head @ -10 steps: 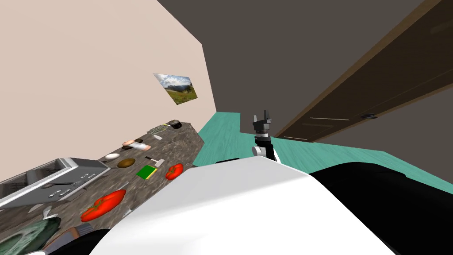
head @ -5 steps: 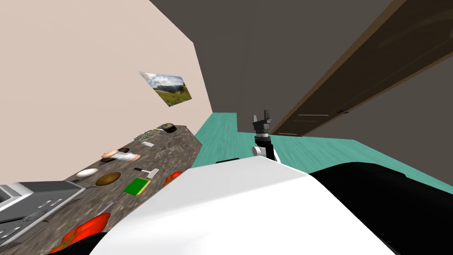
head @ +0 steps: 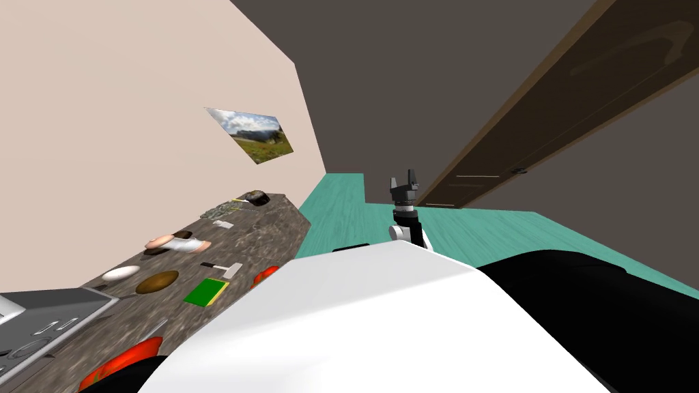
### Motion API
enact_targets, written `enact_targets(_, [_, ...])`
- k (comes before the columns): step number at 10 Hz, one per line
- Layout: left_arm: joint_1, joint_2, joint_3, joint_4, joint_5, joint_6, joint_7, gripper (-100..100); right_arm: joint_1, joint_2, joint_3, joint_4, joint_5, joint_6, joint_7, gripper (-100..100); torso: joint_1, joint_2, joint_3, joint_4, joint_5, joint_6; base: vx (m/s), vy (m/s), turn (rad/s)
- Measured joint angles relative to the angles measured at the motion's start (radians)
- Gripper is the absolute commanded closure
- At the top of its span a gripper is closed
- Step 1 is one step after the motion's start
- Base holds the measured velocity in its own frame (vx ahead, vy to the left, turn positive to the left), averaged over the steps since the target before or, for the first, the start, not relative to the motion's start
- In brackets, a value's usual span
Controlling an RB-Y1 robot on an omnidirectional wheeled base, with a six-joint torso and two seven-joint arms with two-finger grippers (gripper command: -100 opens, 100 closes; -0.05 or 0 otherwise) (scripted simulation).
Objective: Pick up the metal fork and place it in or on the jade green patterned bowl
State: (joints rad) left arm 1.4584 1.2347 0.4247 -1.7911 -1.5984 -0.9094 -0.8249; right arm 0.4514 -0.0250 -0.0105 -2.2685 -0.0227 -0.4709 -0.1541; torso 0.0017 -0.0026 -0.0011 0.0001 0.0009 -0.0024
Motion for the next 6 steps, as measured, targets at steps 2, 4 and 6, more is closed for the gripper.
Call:
enact_targets(2, [-0.013, -0.008, -0.025, 0.011, -0.007, 0.015, -0.002, 100, 0.0, 0.0, 0.0, 0.0, 0.0, 0.0, 0.0, 0, 0.0, 0.0, 0.0, 0.0, 0.0, 0.0, -0.004, -0.002, -0.003])
enact_targets(4, [-0.012, -0.008, -0.024, 0.011, -0.007, 0.015, -0.002, 100, 0.0, 0.0, 0.0, 0.0, 0.0, 0.0, 0.0, 0, 0.0, -0.001, -0.001, 0.0, 0.001, 0.0, 0.0, 0.0, 0.0])
enact_targets(6, [-0.012, -0.008, -0.024, 0.011, -0.007, 0.015, -0.001, 100, 0.0, 0.0, 0.0, 0.0, 0.0, 0.0, 0.0, 0, 0.001, -0.001, -0.001, 0.0, 0.001, 0.0, 0.0, 0.0, 0.0])
